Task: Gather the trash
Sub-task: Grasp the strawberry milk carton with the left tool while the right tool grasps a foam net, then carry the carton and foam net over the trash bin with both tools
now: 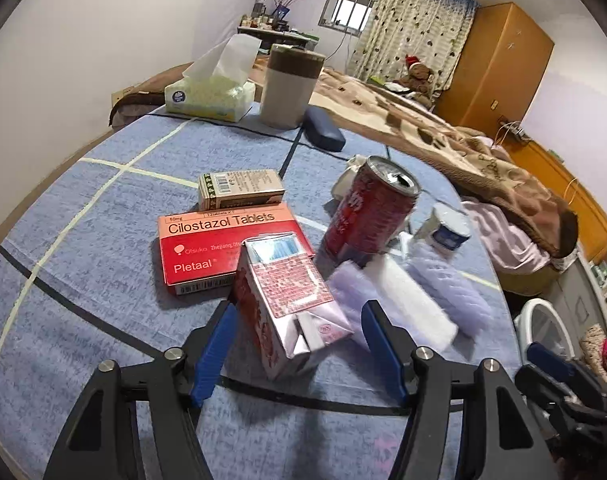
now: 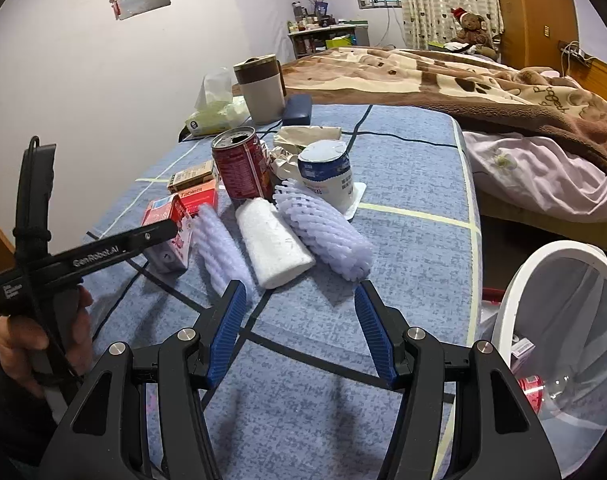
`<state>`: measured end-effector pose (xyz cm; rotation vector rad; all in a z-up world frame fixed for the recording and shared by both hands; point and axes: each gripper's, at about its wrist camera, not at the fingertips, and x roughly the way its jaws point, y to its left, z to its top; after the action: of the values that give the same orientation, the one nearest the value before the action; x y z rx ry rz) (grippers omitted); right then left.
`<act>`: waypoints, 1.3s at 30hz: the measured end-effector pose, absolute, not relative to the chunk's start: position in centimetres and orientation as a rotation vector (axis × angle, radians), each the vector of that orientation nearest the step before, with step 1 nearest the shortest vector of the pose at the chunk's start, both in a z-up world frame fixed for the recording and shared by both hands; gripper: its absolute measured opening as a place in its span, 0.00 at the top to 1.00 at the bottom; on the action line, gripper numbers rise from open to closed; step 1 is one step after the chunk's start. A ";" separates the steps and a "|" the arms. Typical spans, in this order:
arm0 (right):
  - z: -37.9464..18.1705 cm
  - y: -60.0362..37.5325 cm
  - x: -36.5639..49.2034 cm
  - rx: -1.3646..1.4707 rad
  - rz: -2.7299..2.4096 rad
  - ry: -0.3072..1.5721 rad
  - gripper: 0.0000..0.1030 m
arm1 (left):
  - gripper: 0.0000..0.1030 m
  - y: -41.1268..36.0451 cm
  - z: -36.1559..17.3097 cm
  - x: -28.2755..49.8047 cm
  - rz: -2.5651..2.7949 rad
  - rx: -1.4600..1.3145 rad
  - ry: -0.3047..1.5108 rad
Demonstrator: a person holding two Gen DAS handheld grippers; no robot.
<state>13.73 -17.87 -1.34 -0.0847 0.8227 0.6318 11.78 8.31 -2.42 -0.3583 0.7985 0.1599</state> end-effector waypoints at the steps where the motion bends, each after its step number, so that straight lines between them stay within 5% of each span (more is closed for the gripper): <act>1: -1.4 -17.8 13.8 -0.084 0.634 0.824 0.43 | 0.51 8.4 -2.6 11.8 0.161 -0.355 0.803; 2: -1.4 -17.6 13.9 -0.084 0.637 0.826 0.43 | 0.58 8.5 -2.7 11.7 0.161 -0.351 0.809; 8: -1.6 -16.0 13.8 -0.087 0.697 0.827 0.43 | 0.63 9.5 -2.3 10.2 0.162 -0.331 0.797; 17: -2.5 -12.0 14.7 -0.168 0.774 0.834 0.44 | 0.64 10.9 -1.8 8.2 0.142 -0.288 0.786; 22: -3.8 -10.6 15.5 -0.219 0.784 0.864 0.52 | 0.64 11.3 -2.6 8.0 0.133 -0.284 0.807; 26: -4.3 -10.0 15.3 -0.244 0.792 0.877 0.72 | 0.64 11.5 -3.3 8.2 0.129 -0.285 0.826; 39: -2.2 -12.5 12.8 -0.183 0.759 0.819 0.78 | 0.64 10.2 -2.7 7.3 0.080 -0.270 0.805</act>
<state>12.85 -12.50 -2.21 -0.1832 0.8190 0.7594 7.27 10.18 -2.70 -0.2701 0.8054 0.0799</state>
